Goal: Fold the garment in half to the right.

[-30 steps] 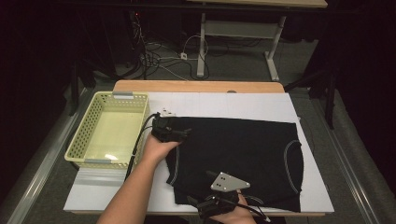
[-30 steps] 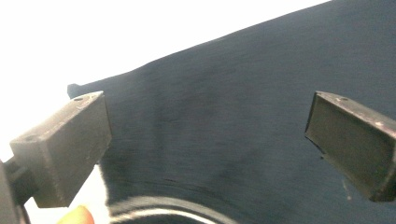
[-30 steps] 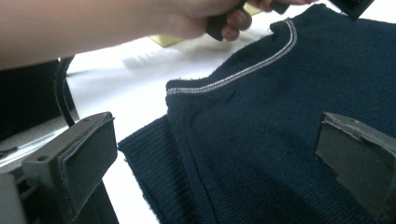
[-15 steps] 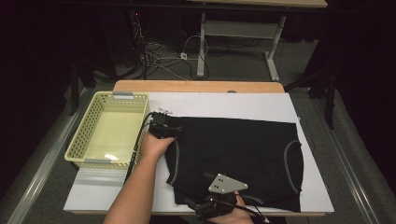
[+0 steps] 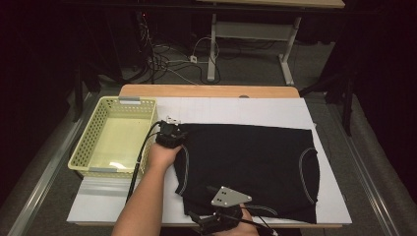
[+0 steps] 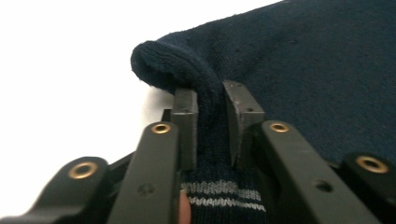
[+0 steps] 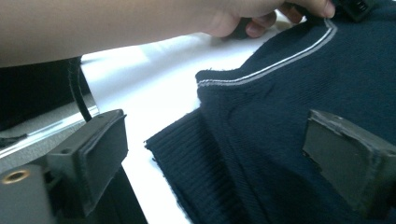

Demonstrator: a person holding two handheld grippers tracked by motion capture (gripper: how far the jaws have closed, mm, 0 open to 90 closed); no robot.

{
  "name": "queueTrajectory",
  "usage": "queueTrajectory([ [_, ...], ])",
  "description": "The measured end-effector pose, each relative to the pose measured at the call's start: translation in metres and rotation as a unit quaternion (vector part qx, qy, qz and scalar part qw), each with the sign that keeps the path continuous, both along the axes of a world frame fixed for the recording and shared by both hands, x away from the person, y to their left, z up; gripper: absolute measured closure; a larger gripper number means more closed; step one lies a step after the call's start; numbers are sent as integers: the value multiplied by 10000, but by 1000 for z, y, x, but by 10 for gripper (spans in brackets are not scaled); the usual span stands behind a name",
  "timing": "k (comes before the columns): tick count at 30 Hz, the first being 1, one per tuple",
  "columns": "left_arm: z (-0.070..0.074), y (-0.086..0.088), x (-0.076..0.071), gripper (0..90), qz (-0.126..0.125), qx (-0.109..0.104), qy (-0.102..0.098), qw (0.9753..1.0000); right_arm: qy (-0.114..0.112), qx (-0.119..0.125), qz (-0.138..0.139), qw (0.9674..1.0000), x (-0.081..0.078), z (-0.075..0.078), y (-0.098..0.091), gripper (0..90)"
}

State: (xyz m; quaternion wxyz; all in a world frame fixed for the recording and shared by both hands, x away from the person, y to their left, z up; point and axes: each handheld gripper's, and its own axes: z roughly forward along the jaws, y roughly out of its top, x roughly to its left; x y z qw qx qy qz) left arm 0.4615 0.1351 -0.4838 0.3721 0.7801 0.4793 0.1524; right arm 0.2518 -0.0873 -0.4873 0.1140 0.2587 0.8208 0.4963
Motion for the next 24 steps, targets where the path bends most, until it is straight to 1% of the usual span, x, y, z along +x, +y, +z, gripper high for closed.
queueTrajectory([
  [1, 0, 1, -3, 766, 16, -51, -126, 9999, -2, -40, -12, 10000, -1, -1, 3, 103],
  [2, 0, 1, -4, 774, 12, -76, -205, 9998, -13, -73, -27, 10000, -1, -2, 5, 124],
  [5, 1, 0, -6, 778, -95, -55, -243, 9996, -45, -225, -45, 9997, -3, -2, 13, 162],
  [8, 0, -2, -6, 777, -78, 33, -246, 9997, -83, -338, -82, 9994, -2, 2, 23, 171],
  [10, 0, -2, -6, 776, -60, 41, -229, 9997, -146, -536, -109, 9984, -2, 1, 31, 174],
  [11, 0, -2, -6, 775, -59, 42, -227, 9997, -158, -691, -112, 9974, -1, -1, 34, 180],
  [12, 0, -2, -6, 775, -61, 54, -234, 9997, -142, -783, -111, 9968, 0, -2, 36, 217],
  [13, 0, -2, -6, 774, -78, 67, -248, 9996, -162, -1011, -115, 9947, 1, -4, 39, 253],
  [14, 0, -3, -7, 773, -95, 77, -253, 9996, -213, -1134, -125, 9932, 1, -4, 41, 265],
  [16, 0, -2, -7, 773, -103, 49, -251, 9996, -186, -1267, -80, 9917, 1, -5, 45, 303],
  [17, 0, -2, -7, 773, -106, 45, -251, 9996, -213, -1325, -71, 9909, 1, -5, 46, 311],
  [18, 0, -2, -7, 773, -109, 47, -251, 9996, -255, -1356, -54, 9904, 1, -6, 47, 318],
  [21, 0, -2, -7, 775, -205, 13, -247, 9995, -258, -1354, -48, 9904, 0, -6, 48, 336],
  [24, 0, -1, -7, 775, -214, -20, -225, 9995, -322, -1369, -63, 9900, -1, -6, 48, 367],
])
